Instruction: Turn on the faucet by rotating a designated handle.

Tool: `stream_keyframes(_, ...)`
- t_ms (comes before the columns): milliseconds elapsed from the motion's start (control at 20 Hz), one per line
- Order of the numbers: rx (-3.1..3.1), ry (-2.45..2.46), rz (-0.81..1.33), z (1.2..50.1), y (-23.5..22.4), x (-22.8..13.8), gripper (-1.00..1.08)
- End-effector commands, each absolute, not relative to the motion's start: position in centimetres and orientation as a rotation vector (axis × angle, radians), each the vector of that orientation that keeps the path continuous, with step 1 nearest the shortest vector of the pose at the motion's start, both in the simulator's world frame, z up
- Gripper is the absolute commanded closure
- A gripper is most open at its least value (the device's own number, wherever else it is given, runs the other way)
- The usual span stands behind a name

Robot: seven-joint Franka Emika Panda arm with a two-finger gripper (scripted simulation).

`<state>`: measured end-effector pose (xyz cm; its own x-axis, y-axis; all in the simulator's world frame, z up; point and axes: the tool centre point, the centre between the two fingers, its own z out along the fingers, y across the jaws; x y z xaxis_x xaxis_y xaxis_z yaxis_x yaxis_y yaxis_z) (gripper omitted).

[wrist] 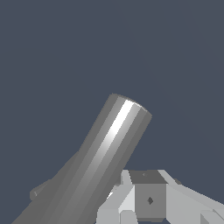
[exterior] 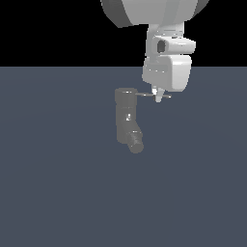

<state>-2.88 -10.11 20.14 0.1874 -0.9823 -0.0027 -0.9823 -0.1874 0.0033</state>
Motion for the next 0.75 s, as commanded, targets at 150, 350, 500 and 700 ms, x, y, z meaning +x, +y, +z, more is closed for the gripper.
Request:
stream_keyframes(150,2.405,-2.021,-0.001,20.1,-12.1,-1.3,1.08)
stream_keyframes(350,2.401,-2.026,0.000,20.1,-13.0,-0.2,1.08)
stream_keyframes(500,2.399,-2.029,0.000,20.2,-13.7,0.6,1.08)
stream_keyframes(700,2.396,-2.032,0.000,20.2,-14.4,1.3,1.08)
